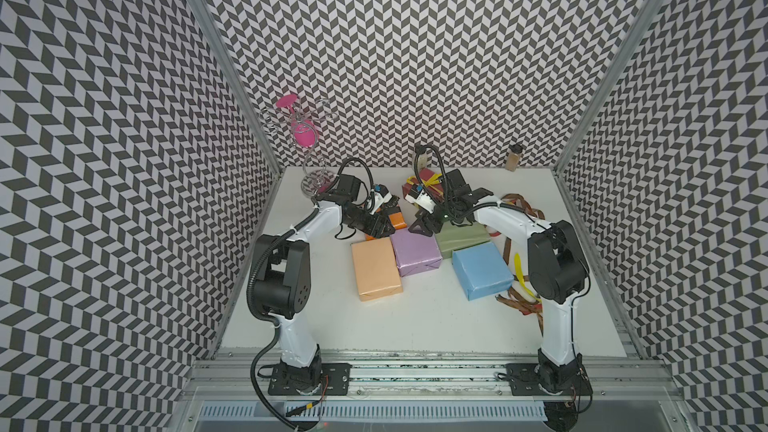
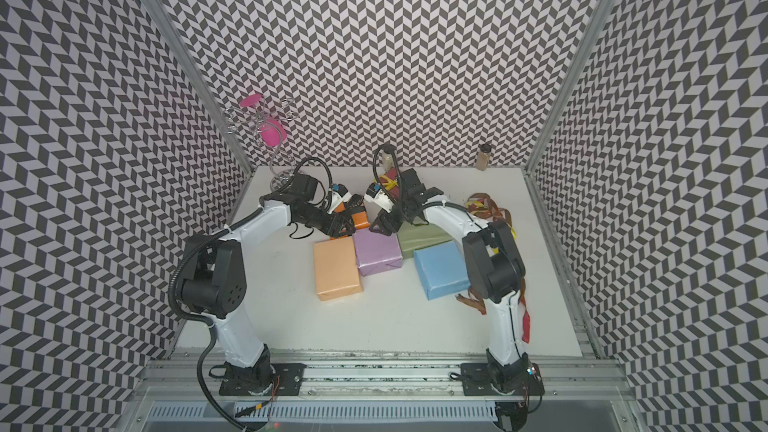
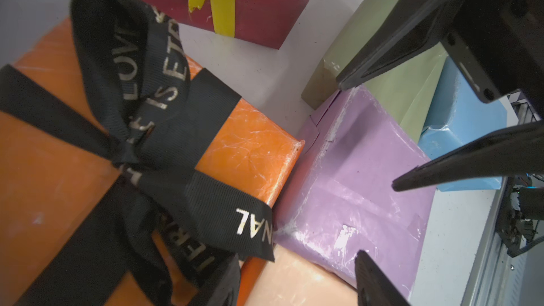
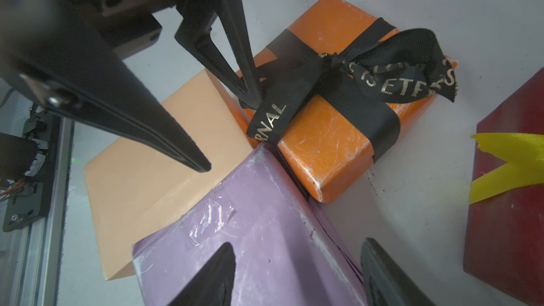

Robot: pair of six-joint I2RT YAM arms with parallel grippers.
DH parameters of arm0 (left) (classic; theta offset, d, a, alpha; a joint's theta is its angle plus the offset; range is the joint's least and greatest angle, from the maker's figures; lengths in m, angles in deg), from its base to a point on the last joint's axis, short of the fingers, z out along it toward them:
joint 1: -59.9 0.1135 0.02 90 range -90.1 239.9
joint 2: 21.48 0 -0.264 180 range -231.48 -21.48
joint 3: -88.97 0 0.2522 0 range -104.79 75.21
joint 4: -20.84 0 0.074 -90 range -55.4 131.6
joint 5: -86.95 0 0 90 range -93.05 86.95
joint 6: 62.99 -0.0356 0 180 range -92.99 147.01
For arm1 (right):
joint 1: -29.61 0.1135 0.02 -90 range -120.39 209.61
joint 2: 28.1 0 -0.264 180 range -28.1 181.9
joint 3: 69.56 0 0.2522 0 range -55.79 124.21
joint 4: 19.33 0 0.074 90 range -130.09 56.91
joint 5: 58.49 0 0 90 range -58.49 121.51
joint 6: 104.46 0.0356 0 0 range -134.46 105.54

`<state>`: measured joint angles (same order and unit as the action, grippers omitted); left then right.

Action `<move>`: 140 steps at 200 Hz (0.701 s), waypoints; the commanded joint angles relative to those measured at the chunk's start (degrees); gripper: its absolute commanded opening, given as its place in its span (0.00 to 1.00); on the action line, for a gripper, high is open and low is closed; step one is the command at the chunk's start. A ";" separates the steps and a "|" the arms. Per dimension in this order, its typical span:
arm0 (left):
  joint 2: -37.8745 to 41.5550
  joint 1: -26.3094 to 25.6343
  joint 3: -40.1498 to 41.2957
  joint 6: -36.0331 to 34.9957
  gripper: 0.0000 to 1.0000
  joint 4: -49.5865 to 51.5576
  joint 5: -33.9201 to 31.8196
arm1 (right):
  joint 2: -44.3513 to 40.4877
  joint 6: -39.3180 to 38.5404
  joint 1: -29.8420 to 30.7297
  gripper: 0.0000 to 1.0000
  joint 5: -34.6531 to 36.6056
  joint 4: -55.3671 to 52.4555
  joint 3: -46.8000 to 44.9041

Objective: Untie the ribbon bows on the gift boxes
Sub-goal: Untie the ribbon from the gift box.

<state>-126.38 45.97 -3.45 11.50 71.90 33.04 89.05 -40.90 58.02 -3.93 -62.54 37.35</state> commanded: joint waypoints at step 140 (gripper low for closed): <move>2.65 1.80 -4.44 1.36 0.61 3.58 -1.43 | -1.38 0.54 0.38 0.68 -0.02 2.66 -0.93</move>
<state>-122.01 48.24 -9.67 11.92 75.27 31.18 89.05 -40.79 58.02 -3.87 -62.34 37.22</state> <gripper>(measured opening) 0.624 0.679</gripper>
